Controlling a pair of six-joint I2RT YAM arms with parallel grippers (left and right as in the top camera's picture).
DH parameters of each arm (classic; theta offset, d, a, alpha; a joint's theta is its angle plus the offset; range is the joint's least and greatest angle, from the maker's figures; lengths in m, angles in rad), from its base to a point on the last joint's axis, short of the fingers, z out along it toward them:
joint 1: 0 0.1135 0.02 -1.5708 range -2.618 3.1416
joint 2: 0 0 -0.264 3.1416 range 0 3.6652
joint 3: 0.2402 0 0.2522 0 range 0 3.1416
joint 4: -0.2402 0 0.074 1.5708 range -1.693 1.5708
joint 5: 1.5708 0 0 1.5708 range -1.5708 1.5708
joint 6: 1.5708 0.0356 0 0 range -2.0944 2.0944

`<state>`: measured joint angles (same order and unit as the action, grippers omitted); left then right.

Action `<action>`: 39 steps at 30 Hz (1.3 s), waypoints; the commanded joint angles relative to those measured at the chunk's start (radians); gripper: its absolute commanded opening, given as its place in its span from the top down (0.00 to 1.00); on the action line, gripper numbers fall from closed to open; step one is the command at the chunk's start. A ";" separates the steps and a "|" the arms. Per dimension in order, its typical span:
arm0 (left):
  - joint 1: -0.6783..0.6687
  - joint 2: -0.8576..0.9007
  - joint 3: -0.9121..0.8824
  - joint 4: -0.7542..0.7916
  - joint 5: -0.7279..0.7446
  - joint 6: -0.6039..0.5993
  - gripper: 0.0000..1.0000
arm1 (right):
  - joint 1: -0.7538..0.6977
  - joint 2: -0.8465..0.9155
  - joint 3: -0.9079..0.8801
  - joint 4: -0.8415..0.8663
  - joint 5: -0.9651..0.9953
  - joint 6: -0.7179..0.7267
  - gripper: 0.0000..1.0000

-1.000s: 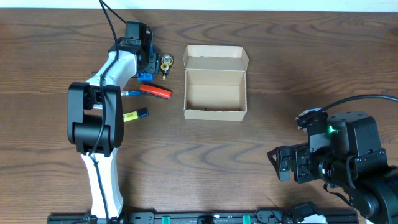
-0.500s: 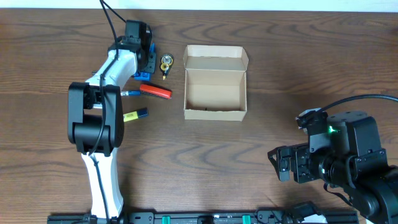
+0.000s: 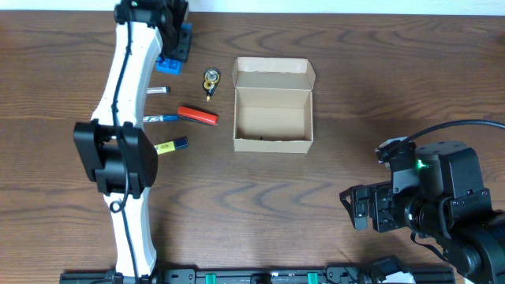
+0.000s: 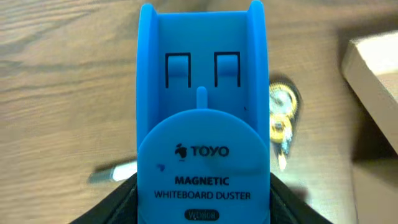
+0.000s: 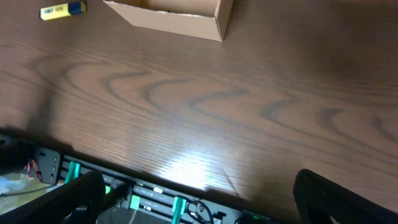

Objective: Pack container
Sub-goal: 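Carry the blue duster with the left gripper over the box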

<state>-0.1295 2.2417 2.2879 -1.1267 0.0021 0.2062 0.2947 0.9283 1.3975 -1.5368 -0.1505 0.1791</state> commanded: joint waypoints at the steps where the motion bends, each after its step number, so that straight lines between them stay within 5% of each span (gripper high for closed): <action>1: -0.031 -0.120 0.040 -0.047 0.038 0.061 0.94 | -0.008 0.000 -0.001 -0.001 -0.008 0.010 0.01; 5: -0.064 -0.282 0.002 -0.081 0.082 0.092 0.94 | -0.008 0.000 -0.001 -0.001 -0.008 0.010 0.01; 11: -0.115 -0.570 -0.334 0.069 0.084 0.185 0.94 | -0.008 0.000 -0.001 -0.001 -0.008 0.010 0.01; 17: -0.172 -0.741 -0.614 0.180 0.216 0.435 0.94 | -0.008 0.000 -0.001 -0.001 -0.008 0.010 0.01; 31: -0.345 -0.595 -0.701 0.191 0.306 0.860 0.94 | -0.008 0.000 -0.001 -0.001 -0.008 0.010 0.01; 39: -0.407 -0.472 -0.701 0.236 0.306 0.958 0.94 | -0.008 0.000 -0.001 -0.001 -0.008 0.010 0.01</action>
<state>-0.5266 1.7458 1.5887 -0.9081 0.2893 1.0935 0.2947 0.9283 1.3972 -1.5368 -0.1505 0.1791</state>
